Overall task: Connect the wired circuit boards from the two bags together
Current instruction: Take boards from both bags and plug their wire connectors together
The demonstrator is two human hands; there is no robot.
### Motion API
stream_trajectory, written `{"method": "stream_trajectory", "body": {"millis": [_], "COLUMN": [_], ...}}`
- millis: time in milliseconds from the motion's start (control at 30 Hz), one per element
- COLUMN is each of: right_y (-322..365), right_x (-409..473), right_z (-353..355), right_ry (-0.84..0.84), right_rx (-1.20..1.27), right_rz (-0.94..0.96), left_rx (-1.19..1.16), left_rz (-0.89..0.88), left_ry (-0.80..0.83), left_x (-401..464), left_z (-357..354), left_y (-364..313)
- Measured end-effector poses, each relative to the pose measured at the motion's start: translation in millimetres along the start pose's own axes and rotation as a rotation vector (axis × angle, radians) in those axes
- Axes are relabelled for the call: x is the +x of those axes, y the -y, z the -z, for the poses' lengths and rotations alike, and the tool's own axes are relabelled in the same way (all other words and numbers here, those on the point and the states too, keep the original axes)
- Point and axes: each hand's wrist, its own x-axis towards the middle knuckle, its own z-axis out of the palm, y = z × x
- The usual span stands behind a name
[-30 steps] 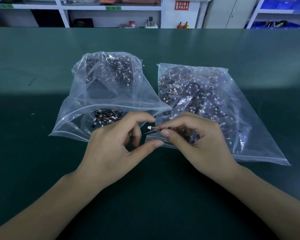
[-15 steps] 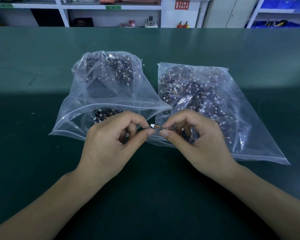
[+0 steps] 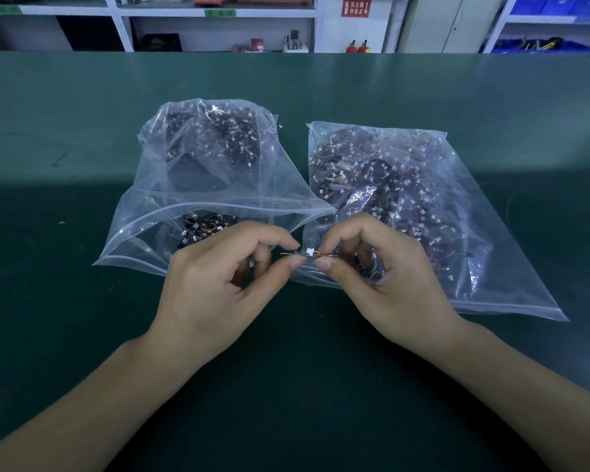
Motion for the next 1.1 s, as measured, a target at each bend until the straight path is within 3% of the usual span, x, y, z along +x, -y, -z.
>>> {"method": "stream_trajectory", "body": {"millis": [1100], "right_y": [-0.6], "right_x": [0.7], "right_z": [-0.8], "right_ry": [0.025], "right_rx": [-0.015], "right_rz": [-0.001], "left_rx": [0.017], "left_rz": [-0.02], "left_ry": [0.041], "left_x": [-1.7], "left_z": [-0.2], "left_y": [2.4]}}
